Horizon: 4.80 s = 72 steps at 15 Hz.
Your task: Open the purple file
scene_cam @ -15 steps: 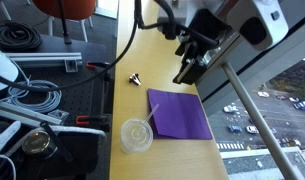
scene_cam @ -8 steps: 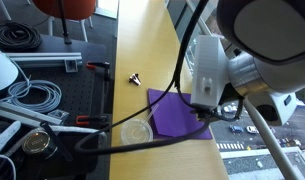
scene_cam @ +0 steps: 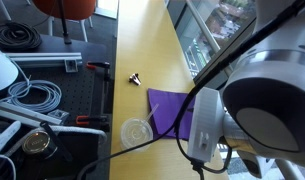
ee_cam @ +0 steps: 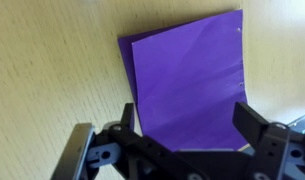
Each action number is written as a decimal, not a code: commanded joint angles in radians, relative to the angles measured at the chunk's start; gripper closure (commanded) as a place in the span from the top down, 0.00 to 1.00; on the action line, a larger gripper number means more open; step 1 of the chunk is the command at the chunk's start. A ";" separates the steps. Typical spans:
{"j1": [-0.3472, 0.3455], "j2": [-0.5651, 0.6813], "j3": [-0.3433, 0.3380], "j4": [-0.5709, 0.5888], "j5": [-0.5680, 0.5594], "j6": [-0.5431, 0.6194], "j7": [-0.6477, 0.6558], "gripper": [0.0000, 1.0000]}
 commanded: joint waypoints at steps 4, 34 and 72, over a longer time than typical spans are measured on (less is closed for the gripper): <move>-0.024 0.108 0.053 0.076 -0.017 -0.032 0.013 1.00; 0.074 0.067 0.037 0.012 -0.203 0.043 0.111 0.00; 0.496 -0.437 0.145 -0.634 -1.472 0.284 1.196 0.00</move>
